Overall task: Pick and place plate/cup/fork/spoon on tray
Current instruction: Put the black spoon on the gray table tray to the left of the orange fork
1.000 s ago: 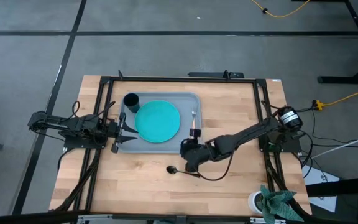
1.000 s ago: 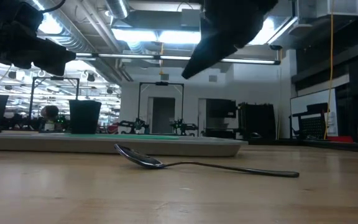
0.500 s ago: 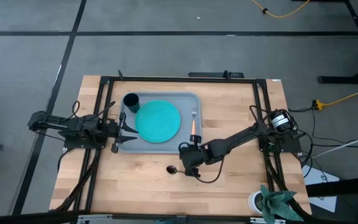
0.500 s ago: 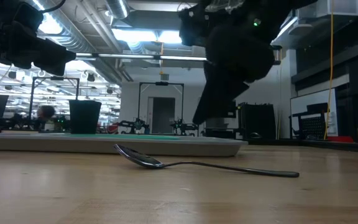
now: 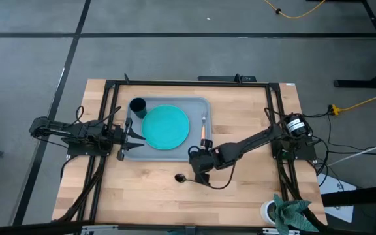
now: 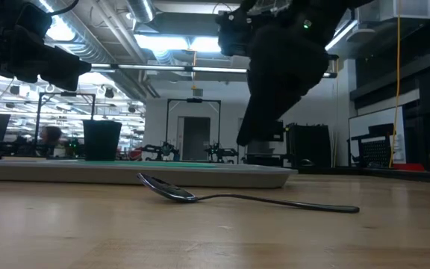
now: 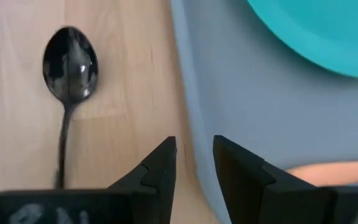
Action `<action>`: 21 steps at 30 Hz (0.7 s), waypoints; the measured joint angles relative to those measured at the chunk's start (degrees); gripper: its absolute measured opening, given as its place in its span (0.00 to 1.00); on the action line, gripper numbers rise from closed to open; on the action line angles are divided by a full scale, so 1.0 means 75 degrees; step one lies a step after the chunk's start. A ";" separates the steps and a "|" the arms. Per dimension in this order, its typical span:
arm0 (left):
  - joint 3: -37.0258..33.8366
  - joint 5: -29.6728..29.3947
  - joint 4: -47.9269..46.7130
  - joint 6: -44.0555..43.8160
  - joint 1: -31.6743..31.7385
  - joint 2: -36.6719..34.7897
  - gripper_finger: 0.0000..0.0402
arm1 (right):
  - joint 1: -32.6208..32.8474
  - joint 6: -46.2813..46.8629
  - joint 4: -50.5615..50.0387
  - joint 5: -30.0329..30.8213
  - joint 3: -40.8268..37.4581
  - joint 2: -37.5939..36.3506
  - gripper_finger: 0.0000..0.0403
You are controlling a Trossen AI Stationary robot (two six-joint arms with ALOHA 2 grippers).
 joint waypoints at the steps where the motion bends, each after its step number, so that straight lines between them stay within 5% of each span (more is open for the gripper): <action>1: -0.0001 0.0000 0.0000 0.0000 0.0002 0.0000 0.27 | 0.0000 -0.0152 -0.0015 -0.0001 0.0000 0.0000 0.28; 21: -0.0001 0.0001 0.0000 0.0000 0.0003 -0.0001 0.27 | 0.0769 -0.0242 -0.0330 -0.0010 0.0853 0.0611 0.28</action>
